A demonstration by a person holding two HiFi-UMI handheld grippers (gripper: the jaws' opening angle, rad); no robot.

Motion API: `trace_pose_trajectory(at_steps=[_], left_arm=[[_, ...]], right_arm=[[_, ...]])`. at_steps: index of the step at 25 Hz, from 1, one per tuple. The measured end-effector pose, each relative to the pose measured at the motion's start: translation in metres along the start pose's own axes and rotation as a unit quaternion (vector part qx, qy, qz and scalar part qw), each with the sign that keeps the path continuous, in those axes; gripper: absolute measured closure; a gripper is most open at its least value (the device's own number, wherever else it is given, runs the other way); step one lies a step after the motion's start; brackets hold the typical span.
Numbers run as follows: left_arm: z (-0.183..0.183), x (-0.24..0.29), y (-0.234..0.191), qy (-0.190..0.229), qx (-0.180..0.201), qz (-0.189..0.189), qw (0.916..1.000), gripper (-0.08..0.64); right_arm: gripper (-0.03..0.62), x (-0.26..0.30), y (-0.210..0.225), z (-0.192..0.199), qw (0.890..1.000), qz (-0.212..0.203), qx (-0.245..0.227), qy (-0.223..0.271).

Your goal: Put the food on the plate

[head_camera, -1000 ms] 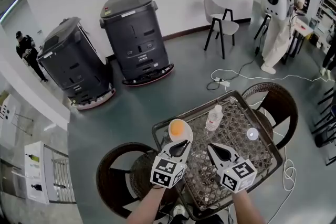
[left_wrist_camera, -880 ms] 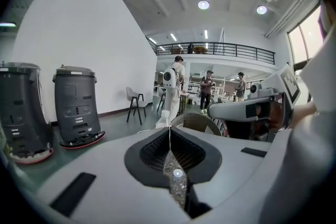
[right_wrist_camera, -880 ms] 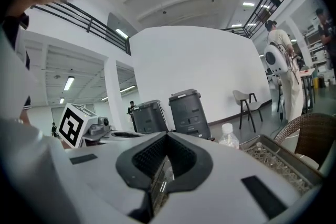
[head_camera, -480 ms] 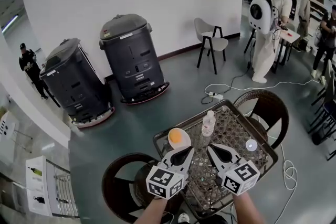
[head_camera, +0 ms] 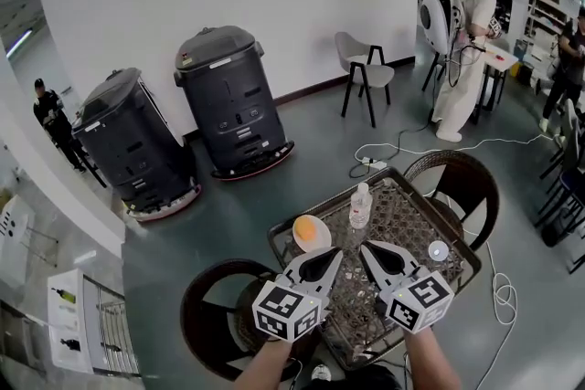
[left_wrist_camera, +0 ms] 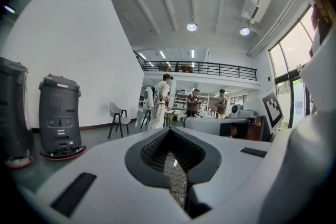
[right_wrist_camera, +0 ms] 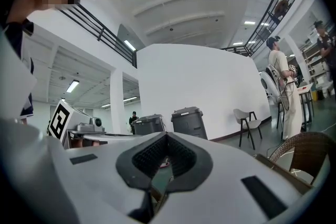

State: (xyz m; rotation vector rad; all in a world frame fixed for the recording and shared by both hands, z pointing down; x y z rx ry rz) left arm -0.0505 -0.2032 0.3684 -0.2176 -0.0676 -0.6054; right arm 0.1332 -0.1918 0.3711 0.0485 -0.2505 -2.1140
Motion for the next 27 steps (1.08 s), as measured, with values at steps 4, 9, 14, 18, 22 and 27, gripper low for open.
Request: trace_pose_trajectory(at_steps=[4,9,14,18,22,27], left_arm=[[-0.003,-0.002,0.004,0.002,0.002,0.001,1.0,0.551],[-0.007,-0.004,0.005,0.003,0.002,0.002,1.0,0.551],[-0.008,-0.006,0.0,0.004,0.002,0.004,1.0,0.551],[-0.009,-0.008,-0.001,0.006,0.001,0.005,1.0,0.551],[-0.012,-0.006,-0.001,0.007,0.001,0.007,0.9999,0.551],[-0.01,-0.004,0.0,0.007,-0.002,0.007,1.0,0.551]], right_arm=[[0.588,-0.002,-0.001,-0.005,1.0,-0.004,-0.007,0.004],[0.588,-0.002,-0.004,-0.01,1.0,-0.007,-0.008,0.008],[0.588,0.004,-0.006,-0.011,1.0,-0.011,-0.01,0.013],[0.588,0.005,-0.007,-0.012,1.0,-0.011,-0.011,0.013],[0.588,0.006,-0.007,-0.017,1.0,-0.013,-0.012,0.015],[0.588,0.004,-0.005,-0.015,1.0,-0.011,-0.015,0.015]])
Point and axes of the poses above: the fingertips, and each gripper's own axes: x forward along the fingers, y to its right, z out of its underside, the point moved 10 cm from there along -x, backward along the fingers, and after that the axes turned 6 degrees about z, right-handed, at the moved point
